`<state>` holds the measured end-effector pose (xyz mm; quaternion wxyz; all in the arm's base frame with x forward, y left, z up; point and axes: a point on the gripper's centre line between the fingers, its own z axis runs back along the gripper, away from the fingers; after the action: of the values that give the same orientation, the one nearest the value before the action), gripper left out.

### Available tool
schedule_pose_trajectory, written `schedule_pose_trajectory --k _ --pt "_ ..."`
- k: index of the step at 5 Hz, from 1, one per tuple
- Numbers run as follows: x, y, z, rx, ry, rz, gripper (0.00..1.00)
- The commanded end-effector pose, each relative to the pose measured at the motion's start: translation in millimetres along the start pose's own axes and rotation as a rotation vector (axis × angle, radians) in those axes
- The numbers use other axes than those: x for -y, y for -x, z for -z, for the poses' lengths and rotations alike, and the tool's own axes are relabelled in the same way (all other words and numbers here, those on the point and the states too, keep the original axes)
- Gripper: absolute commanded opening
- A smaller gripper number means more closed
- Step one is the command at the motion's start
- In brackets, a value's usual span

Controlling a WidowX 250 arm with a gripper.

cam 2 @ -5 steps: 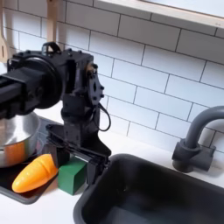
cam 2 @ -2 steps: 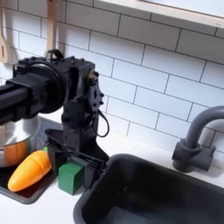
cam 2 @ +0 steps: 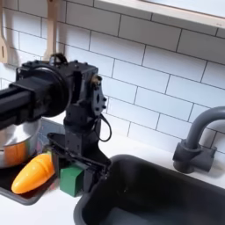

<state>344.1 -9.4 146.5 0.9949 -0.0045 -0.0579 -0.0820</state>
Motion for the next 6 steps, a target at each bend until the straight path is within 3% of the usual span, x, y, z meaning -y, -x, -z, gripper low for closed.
schedule_pose_trajectory --k 1,2,3,6 --pt "0.6 7.6 -1.5 -0.007 -0.002 -0.007 0.0" --pt "0.6 13.4 -1.2 -0.021 0.006 -0.014 0.0" --pt "2.5 15.3 -12.3 0.002 0.015 -0.022 0.0" --pt "3.4 12.4 -57.6 0.073 0.012 -0.049 0.0"
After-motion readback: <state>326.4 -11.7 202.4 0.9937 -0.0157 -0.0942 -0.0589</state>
